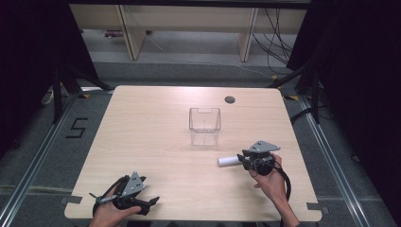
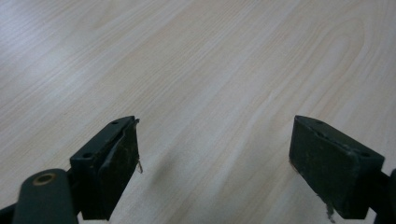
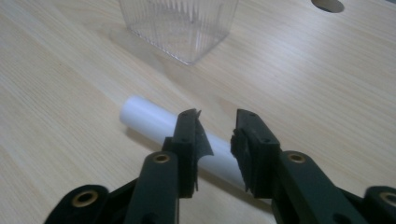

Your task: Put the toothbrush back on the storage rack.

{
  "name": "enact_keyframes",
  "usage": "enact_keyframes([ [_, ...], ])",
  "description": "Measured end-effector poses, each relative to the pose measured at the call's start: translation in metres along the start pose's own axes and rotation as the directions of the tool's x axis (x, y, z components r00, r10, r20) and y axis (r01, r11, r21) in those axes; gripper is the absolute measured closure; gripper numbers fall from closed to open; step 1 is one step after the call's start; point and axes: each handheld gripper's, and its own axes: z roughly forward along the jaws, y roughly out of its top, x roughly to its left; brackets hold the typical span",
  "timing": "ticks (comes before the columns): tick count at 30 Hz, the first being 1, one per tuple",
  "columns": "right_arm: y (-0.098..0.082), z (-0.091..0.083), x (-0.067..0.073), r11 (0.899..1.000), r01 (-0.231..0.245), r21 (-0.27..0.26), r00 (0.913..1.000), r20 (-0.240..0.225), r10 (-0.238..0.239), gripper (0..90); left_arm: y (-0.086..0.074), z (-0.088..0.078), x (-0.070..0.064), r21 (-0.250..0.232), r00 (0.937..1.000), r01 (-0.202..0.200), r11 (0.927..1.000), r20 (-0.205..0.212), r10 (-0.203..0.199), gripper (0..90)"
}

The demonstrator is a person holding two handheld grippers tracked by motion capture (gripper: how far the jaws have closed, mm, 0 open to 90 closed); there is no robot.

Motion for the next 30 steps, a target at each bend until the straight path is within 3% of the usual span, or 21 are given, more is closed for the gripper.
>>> enact_keyframes([
  [3,0.005,0.006,0.002,1.000,0.029,-0.001,0.9994,-0.016,-0.029,76.9,0.001,0.000,-0.001,0.007,1.0000,-0.009,0.9999,0.001,0.009,15.4],
  [6,0.009,0.013,0.003,1.000,0.029,0.000,0.9991,-0.030,-0.029,79.6,0.000,0.000,-0.001,0.009,1.0000,-0.002,1.0000,0.001,0.002,15.4],
  [7,0.009,0.015,0.005,1.000,0.008,0.007,0.9994,-0.035,-0.008,80.4,0.000,-0.001,0.000,0.004,1.0000,-0.010,0.9999,0.002,0.010,15.4],
  [9,0.012,0.019,0.004,0.999,0.040,0.004,0.9985,-0.037,-0.040,82.7,0.000,-0.001,0.000,-0.003,1.0000,0.001,1.0000,0.004,-0.001,15.3],
  [11,0.014,0.022,0.006,1.000,0.017,0.014,0.9990,-0.041,-0.017,84.5,0.001,-0.001,0.001,0.002,1.0000,-0.010,1.0000,-0.001,0.010,15.3],
  [14,0.018,0.028,0.007,0.999,0.046,0.019,0.9976,-0.052,-0.045,87.9,0.000,0.000,-0.001,0.002,1.0000,-0.006,1.0000,0.002,0.006,15.4],
  [18,0.022,0.036,0.012,0.998,0.060,0.029,0.9964,-0.063,-0.058,88.7,0.001,-0.001,0.001,0.014,0.9999,-0.009,0.9999,-0.005,0.009,15.4],
  [20,0.024,0.040,0.017,0.997,0.042,0.057,0.9965,-0.075,-0.037,89.4,0.001,-0.001,0.000,0.004,1.0000,-0.009,1.0000,0.001,0.009,15.4],
  [21,0.025,0.043,0.017,0.996,0.072,0.053,0.9943,-0.082,-0.067,89.5,0.000,-0.001,-0.001,-0.001,1.0000,-0.006,1.0000,0.003,0.006,15.3],
  [30,0.026,0.056,0.024,0.992,0.080,0.096,0.9925,-0.100,-0.070,89.8,0.000,-0.001,0.000,0.005,0.9999,-0.012,0.9999,0.000,0.012,15.4],
])
